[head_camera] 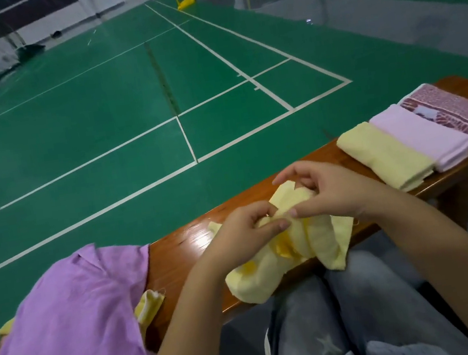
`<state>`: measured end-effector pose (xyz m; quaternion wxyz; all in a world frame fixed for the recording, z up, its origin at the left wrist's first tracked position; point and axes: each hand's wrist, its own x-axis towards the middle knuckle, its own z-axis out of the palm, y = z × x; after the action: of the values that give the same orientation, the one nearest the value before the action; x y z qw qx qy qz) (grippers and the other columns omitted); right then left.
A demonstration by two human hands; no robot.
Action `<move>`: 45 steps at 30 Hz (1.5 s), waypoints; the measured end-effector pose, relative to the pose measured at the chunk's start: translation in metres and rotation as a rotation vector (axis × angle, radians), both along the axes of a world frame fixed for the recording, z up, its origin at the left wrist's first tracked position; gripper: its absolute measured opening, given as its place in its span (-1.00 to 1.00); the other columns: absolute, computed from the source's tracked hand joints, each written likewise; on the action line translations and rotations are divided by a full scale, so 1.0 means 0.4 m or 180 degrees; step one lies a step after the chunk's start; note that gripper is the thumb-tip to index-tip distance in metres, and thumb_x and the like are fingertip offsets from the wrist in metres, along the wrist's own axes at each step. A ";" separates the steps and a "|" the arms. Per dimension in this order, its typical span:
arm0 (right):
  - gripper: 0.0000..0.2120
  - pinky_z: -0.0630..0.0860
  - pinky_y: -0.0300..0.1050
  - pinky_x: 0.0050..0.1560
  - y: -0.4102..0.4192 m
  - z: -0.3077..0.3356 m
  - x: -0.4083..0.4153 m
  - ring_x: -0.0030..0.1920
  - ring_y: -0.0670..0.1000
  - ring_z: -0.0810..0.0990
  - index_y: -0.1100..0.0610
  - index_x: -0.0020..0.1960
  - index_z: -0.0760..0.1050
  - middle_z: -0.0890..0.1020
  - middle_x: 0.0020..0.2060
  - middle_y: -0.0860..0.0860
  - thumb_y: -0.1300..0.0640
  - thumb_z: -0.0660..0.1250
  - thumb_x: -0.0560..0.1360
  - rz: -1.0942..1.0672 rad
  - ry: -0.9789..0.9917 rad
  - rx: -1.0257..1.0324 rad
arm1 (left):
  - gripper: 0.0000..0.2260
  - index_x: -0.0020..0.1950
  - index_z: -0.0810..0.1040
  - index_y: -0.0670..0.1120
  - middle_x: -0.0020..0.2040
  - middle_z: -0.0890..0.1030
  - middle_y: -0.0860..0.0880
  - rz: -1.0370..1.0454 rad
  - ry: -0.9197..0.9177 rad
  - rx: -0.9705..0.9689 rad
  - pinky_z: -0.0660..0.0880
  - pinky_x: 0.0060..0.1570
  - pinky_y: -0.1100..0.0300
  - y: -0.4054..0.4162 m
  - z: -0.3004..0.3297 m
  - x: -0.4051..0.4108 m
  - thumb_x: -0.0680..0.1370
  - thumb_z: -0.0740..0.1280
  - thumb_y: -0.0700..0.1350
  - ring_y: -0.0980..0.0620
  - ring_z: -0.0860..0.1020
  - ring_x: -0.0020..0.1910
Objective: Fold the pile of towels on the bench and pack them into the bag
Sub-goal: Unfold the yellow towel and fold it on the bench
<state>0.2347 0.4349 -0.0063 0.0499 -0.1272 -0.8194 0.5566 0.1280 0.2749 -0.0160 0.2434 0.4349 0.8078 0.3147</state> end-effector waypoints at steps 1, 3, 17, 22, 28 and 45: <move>-0.59 0.37 -0.23 -0.31 0.011 -0.004 0.011 -0.35 -0.15 0.43 -0.06 0.11 0.51 0.44 -0.34 -0.04 0.26 0.49 0.35 0.0011 -0.0039 0.0175 | -0.85 -0.23 0.50 0.09 -0.26 0.53 0.02 0.0067 -0.0078 0.0040 0.43 -0.23 0.16 -0.008 0.001 -0.004 0.54 0.38 0.00 0.13 0.46 -0.27; -0.64 0.34 -0.27 -0.32 0.029 -0.016 0.028 -0.39 -0.21 0.40 -0.11 0.05 0.53 0.43 -0.36 -0.11 0.17 0.52 0.34 -0.0081 -0.0143 0.0554 | -0.87 -0.16 0.53 0.02 -0.15 0.60 -0.04 0.0260 -0.0118 0.0074 0.53 -0.09 0.02 -0.029 0.006 -0.015 0.55 0.35 0.02 0.02 0.56 -0.16; -0.83 0.48 -0.18 -0.26 0.097 -0.074 0.059 -0.20 -0.04 0.56 0.14 -0.15 0.55 0.61 -0.26 0.00 0.12 0.45 0.31 -0.0849 -0.0064 -0.1453 | -0.92 -0.03 0.51 0.01 -0.09 0.54 0.03 0.1699 -0.0178 0.0143 0.46 -0.23 0.20 -0.069 -0.036 -0.081 0.60 0.28 -0.01 0.10 0.49 -0.16; -0.77 0.60 -0.20 -0.27 0.128 -0.140 0.042 -0.07 -0.03 0.64 0.17 0.03 0.52 0.65 -0.08 0.05 0.17 0.44 0.40 -0.2297 0.0485 -0.3018 | -0.78 0.23 0.54 0.03 0.10 0.57 -0.01 0.2166 -0.0836 0.0285 0.54 -0.07 0.07 -0.084 -0.053 -0.089 0.60 0.27 -0.13 0.02 0.53 -0.02; -0.83 0.57 -0.03 0.05 0.058 -0.141 0.015 0.04 0.04 0.61 0.13 0.12 0.54 0.63 0.04 0.08 0.25 0.32 0.53 -0.2292 0.0361 -0.2350 | -0.39 0.53 0.24 -0.09 0.46 0.30 -0.22 0.1969 -0.2776 0.1429 0.63 -0.10 0.03 -0.089 -0.024 -0.091 0.53 0.31 -0.38 0.02 0.59 -0.05; -0.76 0.55 0.04 0.16 -0.082 -0.247 0.001 0.06 0.03 0.61 0.11 0.21 0.53 0.65 0.00 0.00 0.14 0.13 0.64 -0.1445 -0.0500 -0.1821 | -0.43 0.46 0.33 0.07 0.47 0.33 0.05 0.0775 0.0584 -0.1332 0.34 0.37 -0.03 -0.073 -0.221 -0.071 0.52 0.25 0.29 0.01 0.35 0.39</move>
<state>0.2350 0.4021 -0.1053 0.0715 -0.3568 -0.5831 0.7264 0.0995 0.2457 -0.1044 0.2141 0.3013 0.9204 0.1270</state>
